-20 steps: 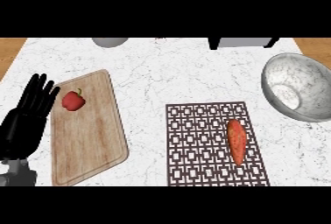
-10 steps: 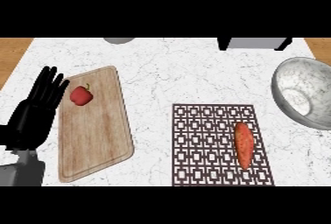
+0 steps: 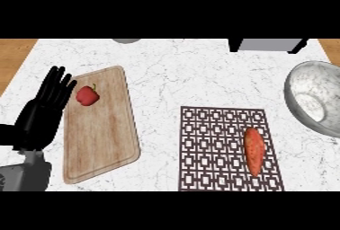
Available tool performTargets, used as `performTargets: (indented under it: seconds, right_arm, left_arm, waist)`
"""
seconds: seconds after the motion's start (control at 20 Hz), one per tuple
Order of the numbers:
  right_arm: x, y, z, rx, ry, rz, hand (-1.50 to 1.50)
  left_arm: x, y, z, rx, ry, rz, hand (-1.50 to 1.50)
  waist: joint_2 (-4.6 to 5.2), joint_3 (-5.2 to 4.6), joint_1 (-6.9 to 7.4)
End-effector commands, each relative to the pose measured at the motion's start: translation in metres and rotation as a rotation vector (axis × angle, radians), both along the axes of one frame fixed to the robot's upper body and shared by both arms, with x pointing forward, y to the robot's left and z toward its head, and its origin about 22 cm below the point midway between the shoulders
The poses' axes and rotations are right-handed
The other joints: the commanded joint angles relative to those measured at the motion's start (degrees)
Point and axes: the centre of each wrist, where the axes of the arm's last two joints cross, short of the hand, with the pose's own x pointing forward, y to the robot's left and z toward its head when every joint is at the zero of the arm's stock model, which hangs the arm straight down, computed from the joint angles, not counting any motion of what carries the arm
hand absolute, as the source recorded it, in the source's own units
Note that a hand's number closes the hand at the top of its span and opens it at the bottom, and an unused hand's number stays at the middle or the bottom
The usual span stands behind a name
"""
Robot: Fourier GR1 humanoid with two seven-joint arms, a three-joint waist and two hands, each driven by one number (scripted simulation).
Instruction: Pick the tomato from the placemat and place it in the bowl
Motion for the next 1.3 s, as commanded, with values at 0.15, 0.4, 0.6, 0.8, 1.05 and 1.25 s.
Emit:
performTargets:
  seconds: [0.15, 0.4, 0.6, 0.8, 1.05, 1.25]
  right_arm:
    - [0.041, -0.001, -0.042, -0.042, 0.089, -0.016, 1.50]
    - [0.055, 0.006, -0.070, 0.011, 0.243, -0.108, 1.50]
    - [0.061, 0.010, -0.078, 0.047, 0.386, -0.008, -1.50]
    - [0.060, 0.003, -0.079, 0.167, 0.306, 0.095, -1.50]
    - [0.064, -0.001, -0.066, 0.462, 0.113, 0.135, -1.50]
    - [0.053, -0.019, -0.070, 0.708, 0.001, 0.066, -1.50]
  left_arm:
    - [-0.006, 0.002, -0.002, 0.006, -0.004, -0.028, 0.00]
    - [0.008, -0.012, 0.001, -0.001, -0.009, -0.029, 0.00]
    - [0.010, -0.017, 0.002, 0.001, -0.019, -0.026, 0.00]
    - [0.006, -0.005, 0.005, -0.009, -0.022, -0.037, 0.00]
    - [0.005, -0.011, 0.005, 0.008, -0.016, -0.041, 0.00]
    - [0.001, -0.002, -0.002, 0.008, -0.020, -0.006, 0.00]
  waist:
    - [0.34, 0.07, 1.24]
    - [0.86, 0.14, 2.08]
    - [0.85, 0.16, 1.87]
    - [0.93, 0.26, 2.23]
    - [0.72, 0.32, 1.60]
    - [0.72, 0.26, 0.95]
